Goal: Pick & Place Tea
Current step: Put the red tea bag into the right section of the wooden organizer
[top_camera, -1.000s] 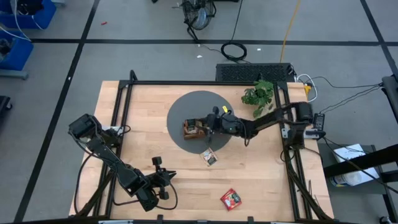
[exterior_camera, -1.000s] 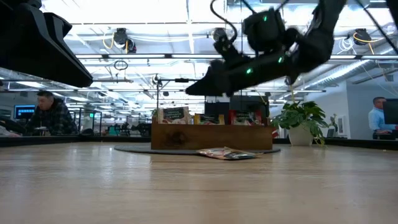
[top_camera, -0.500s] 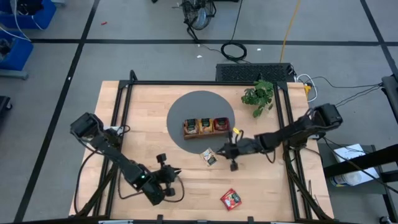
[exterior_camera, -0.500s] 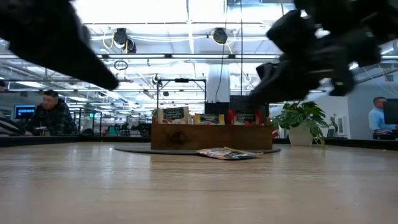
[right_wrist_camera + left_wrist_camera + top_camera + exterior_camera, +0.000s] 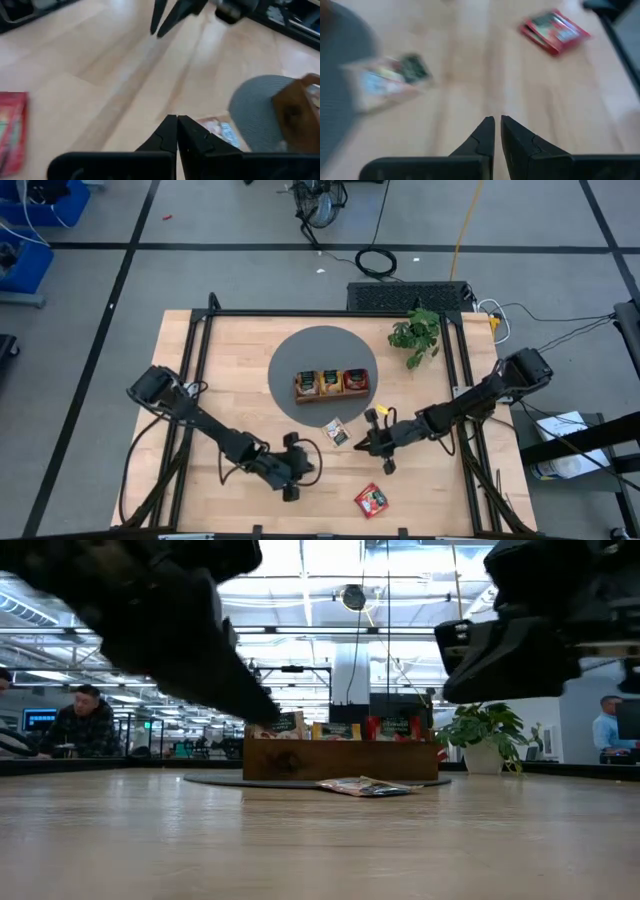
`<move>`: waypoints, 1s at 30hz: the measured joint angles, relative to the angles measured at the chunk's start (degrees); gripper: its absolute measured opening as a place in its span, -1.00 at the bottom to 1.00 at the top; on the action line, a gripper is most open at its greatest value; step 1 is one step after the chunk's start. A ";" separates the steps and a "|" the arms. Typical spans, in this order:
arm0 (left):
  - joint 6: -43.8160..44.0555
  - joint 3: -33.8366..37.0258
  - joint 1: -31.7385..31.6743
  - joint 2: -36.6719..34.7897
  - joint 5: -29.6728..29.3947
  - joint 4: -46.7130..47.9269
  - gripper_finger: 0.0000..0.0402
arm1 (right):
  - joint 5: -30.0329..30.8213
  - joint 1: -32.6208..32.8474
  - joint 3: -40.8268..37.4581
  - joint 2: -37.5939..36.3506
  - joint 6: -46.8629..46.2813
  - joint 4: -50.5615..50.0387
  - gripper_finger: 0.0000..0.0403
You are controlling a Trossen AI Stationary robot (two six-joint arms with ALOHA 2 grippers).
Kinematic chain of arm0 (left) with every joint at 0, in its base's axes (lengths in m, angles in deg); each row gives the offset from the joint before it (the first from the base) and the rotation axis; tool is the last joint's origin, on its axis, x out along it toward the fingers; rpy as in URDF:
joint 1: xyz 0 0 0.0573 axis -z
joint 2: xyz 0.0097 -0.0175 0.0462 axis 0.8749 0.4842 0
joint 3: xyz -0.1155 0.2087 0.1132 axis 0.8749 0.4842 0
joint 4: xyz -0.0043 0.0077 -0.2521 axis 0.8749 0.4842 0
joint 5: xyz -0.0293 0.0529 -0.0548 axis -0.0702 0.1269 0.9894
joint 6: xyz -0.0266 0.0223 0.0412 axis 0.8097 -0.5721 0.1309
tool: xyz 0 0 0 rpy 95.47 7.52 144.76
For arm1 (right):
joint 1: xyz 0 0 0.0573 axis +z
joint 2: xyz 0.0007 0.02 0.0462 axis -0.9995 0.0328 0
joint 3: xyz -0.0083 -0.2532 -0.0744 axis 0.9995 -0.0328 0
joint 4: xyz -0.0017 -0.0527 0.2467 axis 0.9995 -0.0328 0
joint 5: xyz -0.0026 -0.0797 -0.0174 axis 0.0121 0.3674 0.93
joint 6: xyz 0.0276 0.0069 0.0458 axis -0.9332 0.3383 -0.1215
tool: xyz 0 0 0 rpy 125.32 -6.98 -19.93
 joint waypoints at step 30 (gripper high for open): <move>-7.49 -3.43 -8.66 5.66 24.28 -12.27 -0.82 | 1.68 27.56 11.74 9.00 -28.29 -15.10 -1.00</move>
